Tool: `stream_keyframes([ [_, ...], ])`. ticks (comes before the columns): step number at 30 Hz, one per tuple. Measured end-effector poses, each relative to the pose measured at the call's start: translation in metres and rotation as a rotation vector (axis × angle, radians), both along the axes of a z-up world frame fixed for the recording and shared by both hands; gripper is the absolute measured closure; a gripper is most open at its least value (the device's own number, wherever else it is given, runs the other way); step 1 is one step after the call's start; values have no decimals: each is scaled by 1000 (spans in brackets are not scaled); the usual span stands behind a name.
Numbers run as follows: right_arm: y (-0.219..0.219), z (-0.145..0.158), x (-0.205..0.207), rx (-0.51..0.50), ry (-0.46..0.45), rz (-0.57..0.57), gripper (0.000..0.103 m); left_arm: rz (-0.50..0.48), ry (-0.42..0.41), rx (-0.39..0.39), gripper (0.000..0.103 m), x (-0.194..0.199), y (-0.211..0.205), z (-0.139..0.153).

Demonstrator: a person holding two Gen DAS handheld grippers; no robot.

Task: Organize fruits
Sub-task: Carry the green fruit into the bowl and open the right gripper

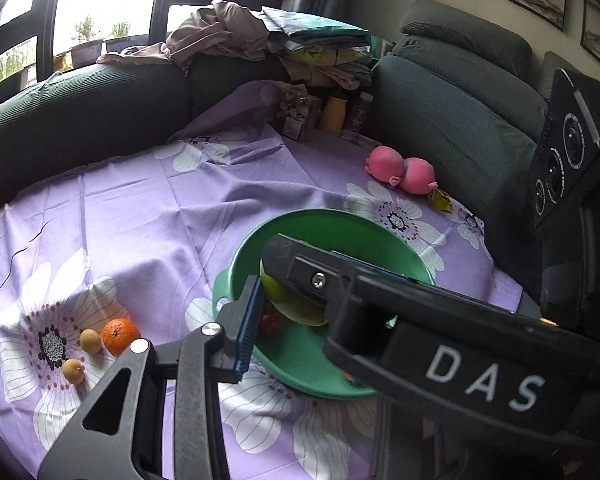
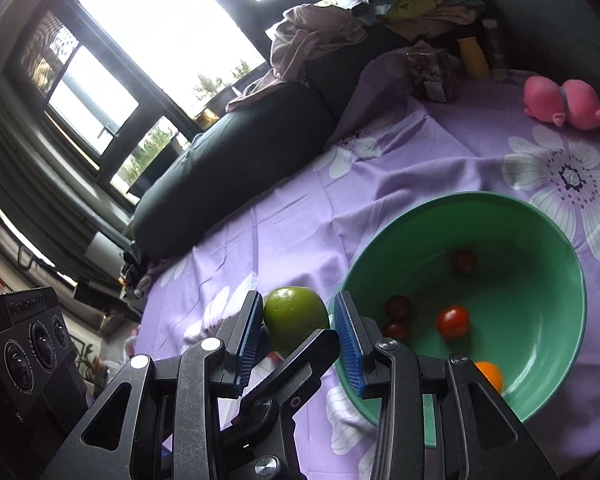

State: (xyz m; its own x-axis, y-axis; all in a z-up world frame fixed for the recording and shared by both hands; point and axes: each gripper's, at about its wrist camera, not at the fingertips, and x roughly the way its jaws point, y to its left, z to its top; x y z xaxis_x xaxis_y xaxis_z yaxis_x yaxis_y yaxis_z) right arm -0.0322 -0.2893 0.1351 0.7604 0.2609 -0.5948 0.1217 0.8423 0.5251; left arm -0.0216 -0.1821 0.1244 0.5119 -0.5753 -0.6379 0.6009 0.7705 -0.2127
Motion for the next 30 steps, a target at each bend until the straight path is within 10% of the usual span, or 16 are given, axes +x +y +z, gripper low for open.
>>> stream_keyframes([
  [30, -35, -40, 6, -10, 208, -116, 63, -93, 179, -10, 68, 18, -33, -45],
])
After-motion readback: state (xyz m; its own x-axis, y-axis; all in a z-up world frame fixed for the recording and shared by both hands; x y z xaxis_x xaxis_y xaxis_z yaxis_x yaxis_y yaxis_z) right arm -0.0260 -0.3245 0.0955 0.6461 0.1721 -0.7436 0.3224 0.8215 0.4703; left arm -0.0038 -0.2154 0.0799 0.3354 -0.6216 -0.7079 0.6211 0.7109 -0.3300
